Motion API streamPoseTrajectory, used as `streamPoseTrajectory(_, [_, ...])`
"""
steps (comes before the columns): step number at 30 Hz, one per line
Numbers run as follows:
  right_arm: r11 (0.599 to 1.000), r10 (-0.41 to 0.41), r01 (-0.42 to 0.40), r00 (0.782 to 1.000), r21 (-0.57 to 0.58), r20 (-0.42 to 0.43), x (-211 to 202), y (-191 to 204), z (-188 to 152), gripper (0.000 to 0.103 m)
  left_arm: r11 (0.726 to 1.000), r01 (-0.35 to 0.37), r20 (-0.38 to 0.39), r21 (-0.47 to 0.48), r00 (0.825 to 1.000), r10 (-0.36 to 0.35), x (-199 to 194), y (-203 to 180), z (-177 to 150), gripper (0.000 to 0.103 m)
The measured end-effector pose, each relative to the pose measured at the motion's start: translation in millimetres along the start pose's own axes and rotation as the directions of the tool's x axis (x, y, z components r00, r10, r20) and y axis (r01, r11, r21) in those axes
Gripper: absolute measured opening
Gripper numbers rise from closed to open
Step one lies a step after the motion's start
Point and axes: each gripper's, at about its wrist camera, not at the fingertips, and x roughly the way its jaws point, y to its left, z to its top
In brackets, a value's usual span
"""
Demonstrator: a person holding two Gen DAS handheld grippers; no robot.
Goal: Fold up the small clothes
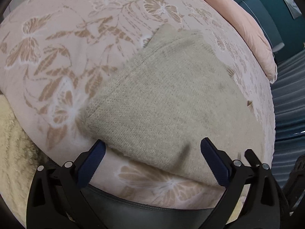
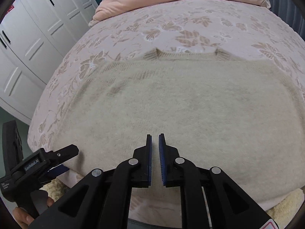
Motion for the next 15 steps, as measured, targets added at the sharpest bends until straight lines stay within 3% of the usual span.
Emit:
streamPoseTrajectory(1, [1.0,-0.026,0.025,0.999,-0.017,-0.03,13.1,1.7,-4.1,0.011,1.0,0.001,-0.008,-0.016,1.0,-0.001,5.1,0.7,0.9,0.098])
streamPoseTrajectory(3, [0.998,-0.044,0.045,0.999,-0.051,0.012,18.1,5.7,-14.1,0.011,0.999,0.008,-0.006,-0.036,1.0,-0.008,10.3,2.0,1.9,0.098])
streamPoseTrajectory(6, [0.995,-0.064,0.064,0.998,-0.077,0.007,9.0,11.3,-10.3,0.011,0.999,0.023,-0.007,-0.046,1.0,-0.024,10.7,4.8,2.9,0.098])
streamPoseTrajectory(10, [1.0,-0.023,0.023,0.999,0.001,0.022,-4.8,0.2,8.0,0.011,0.997,0.045,0.006,-0.055,0.999,-0.045,5.5,11.0,4.9,0.098])
streamPoseTrajectory(13, [0.999,-0.039,0.042,0.997,0.033,-0.066,20.4,-10.8,14.1,0.011,0.995,0.068,0.027,-0.08,0.997,-0.066,6.4,13.5,11.6,0.098])
streamPoseTrajectory(15, [0.999,-0.018,0.021,0.998,0.04,-0.057,29.8,-14.5,10.7,0.011,0.99,0.08,0.045,-0.115,0.996,-0.075,7.7,16.9,16.6,0.098])
